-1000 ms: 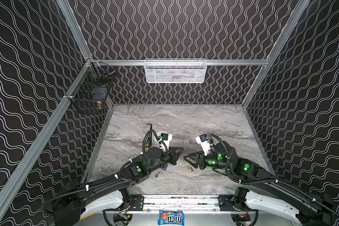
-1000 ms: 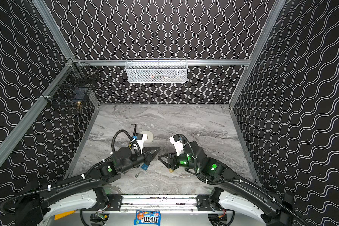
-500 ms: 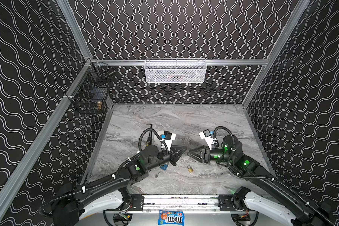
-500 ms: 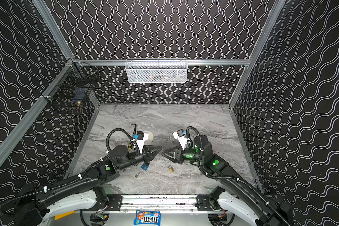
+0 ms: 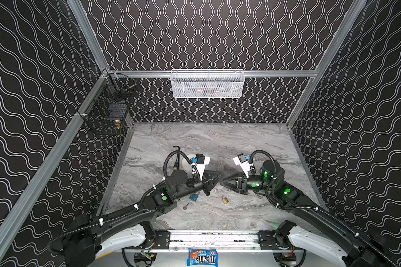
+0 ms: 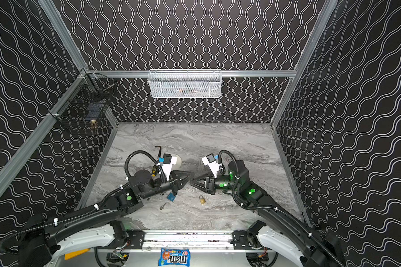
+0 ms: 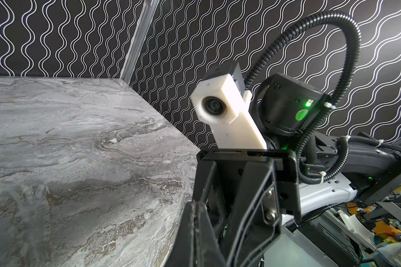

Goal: Unlock with the key

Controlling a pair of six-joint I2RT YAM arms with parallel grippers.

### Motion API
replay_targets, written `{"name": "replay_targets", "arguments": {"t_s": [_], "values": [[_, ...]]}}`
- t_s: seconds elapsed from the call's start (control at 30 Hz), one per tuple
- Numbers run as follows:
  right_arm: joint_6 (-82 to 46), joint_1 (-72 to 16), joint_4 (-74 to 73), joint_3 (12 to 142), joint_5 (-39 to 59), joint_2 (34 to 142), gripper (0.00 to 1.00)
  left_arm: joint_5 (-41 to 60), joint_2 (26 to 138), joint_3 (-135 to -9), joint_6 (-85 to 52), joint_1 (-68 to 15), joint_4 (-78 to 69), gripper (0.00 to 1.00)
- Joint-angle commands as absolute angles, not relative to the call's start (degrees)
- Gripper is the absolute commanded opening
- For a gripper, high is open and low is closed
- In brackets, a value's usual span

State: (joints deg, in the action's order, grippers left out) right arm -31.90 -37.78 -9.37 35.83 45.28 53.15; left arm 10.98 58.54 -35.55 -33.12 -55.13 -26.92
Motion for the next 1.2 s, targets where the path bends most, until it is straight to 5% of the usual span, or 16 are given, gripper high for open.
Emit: {"name": "replay_targets", "arguments": {"t_s": [0.0, 1.17], "values": [[-32.23, -37.79, -14.30, 35.25, 46.80, 52.82, 0.27, 12.37, 58.67, -35.68, -33.58, -55.10, -30.23, 0.00], [-36.57, -36.14, -22.34, 33.48, 49.49, 53.72, 0.14, 14.46, 58.89, -35.24, -35.51, -55.07, -32.41, 0.00]]}}
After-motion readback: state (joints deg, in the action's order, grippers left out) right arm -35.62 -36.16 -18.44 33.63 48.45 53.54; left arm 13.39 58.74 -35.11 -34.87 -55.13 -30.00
